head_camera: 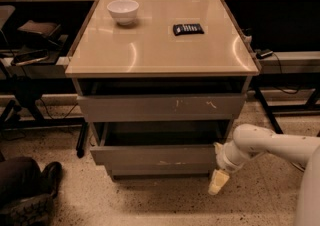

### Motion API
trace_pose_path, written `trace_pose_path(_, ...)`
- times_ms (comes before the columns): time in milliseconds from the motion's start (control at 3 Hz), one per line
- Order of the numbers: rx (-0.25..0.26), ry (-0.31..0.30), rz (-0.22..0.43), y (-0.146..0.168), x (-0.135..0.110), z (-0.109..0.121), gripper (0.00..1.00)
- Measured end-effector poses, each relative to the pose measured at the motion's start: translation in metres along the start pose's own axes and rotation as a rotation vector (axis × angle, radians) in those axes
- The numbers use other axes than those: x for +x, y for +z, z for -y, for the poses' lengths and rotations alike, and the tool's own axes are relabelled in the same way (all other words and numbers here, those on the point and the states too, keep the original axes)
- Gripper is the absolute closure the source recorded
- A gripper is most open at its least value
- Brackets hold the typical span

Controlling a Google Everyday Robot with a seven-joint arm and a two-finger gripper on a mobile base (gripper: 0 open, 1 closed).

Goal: Close middle drawer

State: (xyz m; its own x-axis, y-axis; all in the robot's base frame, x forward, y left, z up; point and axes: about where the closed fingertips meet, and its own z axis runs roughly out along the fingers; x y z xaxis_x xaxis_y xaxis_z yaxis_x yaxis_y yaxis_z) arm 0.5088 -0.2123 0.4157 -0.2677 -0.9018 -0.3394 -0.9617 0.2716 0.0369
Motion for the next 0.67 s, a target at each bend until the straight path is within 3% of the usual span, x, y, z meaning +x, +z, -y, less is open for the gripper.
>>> trace_pose_path(333, 0.0, 0.0, 0.0, -0.006, -0.002, 0.001, 0.0)
trace_pose_path(667, 0.042, 0.015, -0.025, -0.024, -0.011, -0.013, 0.0)
